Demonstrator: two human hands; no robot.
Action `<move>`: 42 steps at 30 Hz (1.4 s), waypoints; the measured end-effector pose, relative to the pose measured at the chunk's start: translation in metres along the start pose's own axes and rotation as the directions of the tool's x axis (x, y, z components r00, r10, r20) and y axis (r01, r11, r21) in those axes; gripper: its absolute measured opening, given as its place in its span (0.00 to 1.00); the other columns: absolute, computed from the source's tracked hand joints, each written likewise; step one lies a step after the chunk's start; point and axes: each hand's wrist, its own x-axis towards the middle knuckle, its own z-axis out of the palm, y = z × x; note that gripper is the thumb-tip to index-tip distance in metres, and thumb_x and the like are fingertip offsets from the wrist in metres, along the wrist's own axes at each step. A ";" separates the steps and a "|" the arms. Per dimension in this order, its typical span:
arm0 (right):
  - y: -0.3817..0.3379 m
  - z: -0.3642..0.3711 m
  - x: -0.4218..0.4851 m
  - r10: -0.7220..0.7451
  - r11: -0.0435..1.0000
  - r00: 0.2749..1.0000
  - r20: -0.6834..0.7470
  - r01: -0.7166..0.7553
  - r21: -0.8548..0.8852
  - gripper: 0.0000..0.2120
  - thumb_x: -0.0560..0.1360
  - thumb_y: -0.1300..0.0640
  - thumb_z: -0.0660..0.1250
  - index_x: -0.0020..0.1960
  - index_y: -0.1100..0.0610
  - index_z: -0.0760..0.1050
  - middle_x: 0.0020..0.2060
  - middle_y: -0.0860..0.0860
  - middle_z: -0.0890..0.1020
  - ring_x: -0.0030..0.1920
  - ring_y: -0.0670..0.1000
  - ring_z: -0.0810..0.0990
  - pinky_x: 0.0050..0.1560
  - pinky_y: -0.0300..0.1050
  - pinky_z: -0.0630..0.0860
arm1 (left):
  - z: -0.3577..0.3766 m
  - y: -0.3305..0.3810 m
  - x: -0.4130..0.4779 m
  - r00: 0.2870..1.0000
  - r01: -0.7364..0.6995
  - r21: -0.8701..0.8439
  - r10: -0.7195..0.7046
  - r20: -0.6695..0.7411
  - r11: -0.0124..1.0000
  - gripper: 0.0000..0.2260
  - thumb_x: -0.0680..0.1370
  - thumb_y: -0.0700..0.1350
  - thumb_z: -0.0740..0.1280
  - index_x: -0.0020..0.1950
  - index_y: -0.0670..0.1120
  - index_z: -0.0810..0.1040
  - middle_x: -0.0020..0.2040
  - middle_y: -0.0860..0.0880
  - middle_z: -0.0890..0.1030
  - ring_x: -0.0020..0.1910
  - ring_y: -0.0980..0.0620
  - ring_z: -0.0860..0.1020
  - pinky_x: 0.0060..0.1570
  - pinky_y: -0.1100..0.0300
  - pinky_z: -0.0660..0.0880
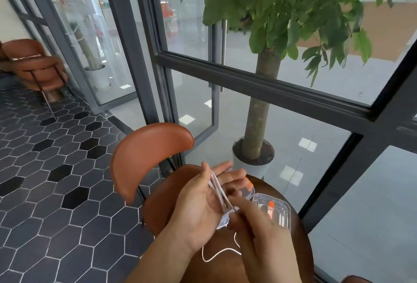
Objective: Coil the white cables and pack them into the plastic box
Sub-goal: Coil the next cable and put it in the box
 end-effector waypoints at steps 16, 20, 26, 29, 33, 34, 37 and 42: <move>0.017 0.009 0.019 0.162 -0.293 0.678 0.717 -0.661 0.691 0.21 0.59 0.62 0.85 0.47 0.67 0.82 0.33 0.55 0.71 0.27 0.47 0.70 0.29 0.41 0.71 | -0.003 -0.008 0.002 0.947 -0.007 -0.281 0.097 0.308 0.960 0.15 0.84 0.51 0.58 0.45 0.42 0.74 0.30 0.48 0.70 0.29 0.51 0.71 0.36 0.57 0.70; 0.020 0.008 0.020 0.210 -0.217 0.711 0.671 -0.635 0.741 0.23 0.60 0.60 0.85 0.50 0.69 0.82 0.32 0.56 0.73 0.27 0.48 0.69 0.28 0.42 0.70 | -0.005 0.001 0.000 0.949 0.019 -0.184 0.040 0.313 0.983 0.12 0.83 0.46 0.61 0.44 0.41 0.74 0.32 0.46 0.72 0.32 0.47 0.75 0.39 0.54 0.72; 0.010 0.008 0.025 0.409 -0.107 0.702 0.582 -0.597 0.795 0.08 0.66 0.63 0.72 0.43 0.67 0.81 0.28 0.57 0.72 0.25 0.48 0.67 0.22 0.40 0.67 | 0.001 0.012 -0.007 0.983 0.060 -0.025 -0.054 0.178 0.998 0.13 0.80 0.47 0.64 0.39 0.41 0.75 0.32 0.43 0.73 0.40 0.42 0.79 0.44 0.50 0.78; 0.008 0.006 0.028 0.488 -0.025 0.717 0.497 -0.558 0.830 0.02 0.65 0.66 0.75 0.38 0.63 0.82 0.26 0.56 0.71 0.23 0.48 0.65 0.20 0.39 0.66 | 0.010 0.016 -0.012 1.000 0.018 0.221 -0.017 -0.004 0.975 0.16 0.81 0.48 0.61 0.35 0.42 0.73 0.35 0.43 0.73 0.44 0.43 0.80 0.51 0.49 0.77; 0.015 -0.004 0.033 0.558 0.149 0.740 0.375 -0.534 0.833 0.12 0.65 0.59 0.74 0.43 0.67 0.81 0.26 0.57 0.70 0.26 0.51 0.65 0.23 0.41 0.67 | 0.009 0.013 -0.013 0.982 -0.055 0.517 0.140 -0.127 0.854 0.16 0.74 0.55 0.65 0.39 0.43 0.79 0.37 0.47 0.79 0.41 0.51 0.81 0.51 0.51 0.76; 0.016 -0.007 0.033 0.550 0.177 0.749 0.369 -0.536 0.825 0.14 0.66 0.59 0.76 0.44 0.68 0.81 0.27 0.57 0.70 0.26 0.51 0.66 0.24 0.42 0.67 | 0.008 0.012 -0.014 0.985 -0.033 0.465 0.108 -0.137 0.884 0.16 0.74 0.55 0.65 0.43 0.42 0.81 0.39 0.46 0.80 0.39 0.50 0.81 0.47 0.50 0.76; 0.020 -0.009 0.032 0.563 0.209 0.752 0.344 -0.532 0.821 0.15 0.69 0.57 0.74 0.46 0.70 0.80 0.29 0.57 0.70 0.28 0.51 0.66 0.28 0.43 0.66 | 0.011 0.007 -0.017 0.993 0.002 0.263 0.029 -0.116 0.965 0.15 0.74 0.51 0.66 0.50 0.42 0.86 0.45 0.41 0.82 0.41 0.48 0.79 0.44 0.51 0.74; 0.022 -0.009 0.029 0.579 0.304 0.767 0.276 -0.517 0.800 0.09 0.78 0.62 0.68 0.43 0.65 0.83 0.29 0.58 0.69 0.29 0.51 0.66 0.30 0.45 0.67 | 0.013 -0.010 -0.019 0.961 -0.132 0.380 0.213 -0.178 0.916 0.08 0.73 0.43 0.69 0.47 0.43 0.86 0.51 0.39 0.86 0.45 0.48 0.84 0.46 0.53 0.79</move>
